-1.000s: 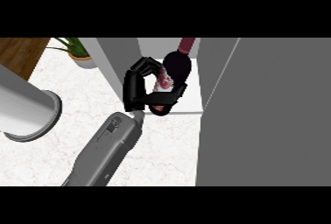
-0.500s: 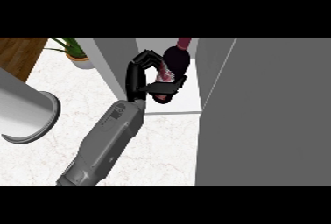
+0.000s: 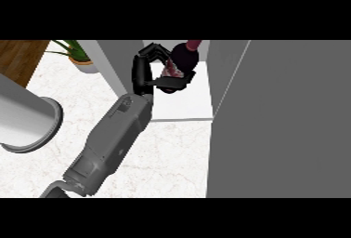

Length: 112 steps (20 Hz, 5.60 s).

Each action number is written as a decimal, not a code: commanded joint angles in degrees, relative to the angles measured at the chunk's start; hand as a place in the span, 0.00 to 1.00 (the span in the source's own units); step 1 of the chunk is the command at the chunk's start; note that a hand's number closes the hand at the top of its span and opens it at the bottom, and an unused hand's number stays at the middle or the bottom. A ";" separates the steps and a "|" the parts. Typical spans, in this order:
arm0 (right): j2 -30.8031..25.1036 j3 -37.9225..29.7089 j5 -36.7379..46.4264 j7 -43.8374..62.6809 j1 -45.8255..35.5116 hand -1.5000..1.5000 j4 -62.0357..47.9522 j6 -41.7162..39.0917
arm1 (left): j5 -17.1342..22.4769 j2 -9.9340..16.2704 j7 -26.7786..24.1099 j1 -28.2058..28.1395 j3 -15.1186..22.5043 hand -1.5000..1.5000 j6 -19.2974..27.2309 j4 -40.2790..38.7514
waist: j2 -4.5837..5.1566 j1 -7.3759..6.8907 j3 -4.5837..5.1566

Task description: Pick up the wine, place it into the cabinet and close the cabinet

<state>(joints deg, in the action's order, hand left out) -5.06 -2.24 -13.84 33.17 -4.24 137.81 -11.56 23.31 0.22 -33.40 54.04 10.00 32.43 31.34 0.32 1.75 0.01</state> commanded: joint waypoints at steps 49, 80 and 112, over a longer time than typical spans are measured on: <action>1.33 3.60 -0.17 -1.03 -0.89 0.00 0.84 0.98 | 2.88 0.61 -12.42 8.31 -12.67 0.00 -2.07 -26.55 | 1.20 2.12 0.07; 0.62 4.46 -2.69 1.98 -0.29 0.00 3.24 1.49 | 6.54 -0.23 -16.22 3.88 -11.24 0.00 -16.25 -22.69 | -0.05 1.19 0.02; -0.01 3.09 -0.77 2.53 2.96 0.00 8.04 3.87 | 16.07 1.45 -9.20 -35.00 33.90 0.00 13.90 40.76 | -0.75 -1.97 -0.03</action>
<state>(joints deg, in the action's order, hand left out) -5.43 0.37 -13.35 32.76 -4.81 137.45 -8.68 41.79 0.41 -43.24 25.50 40.55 42.87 62.46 -0.28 0.13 -0.02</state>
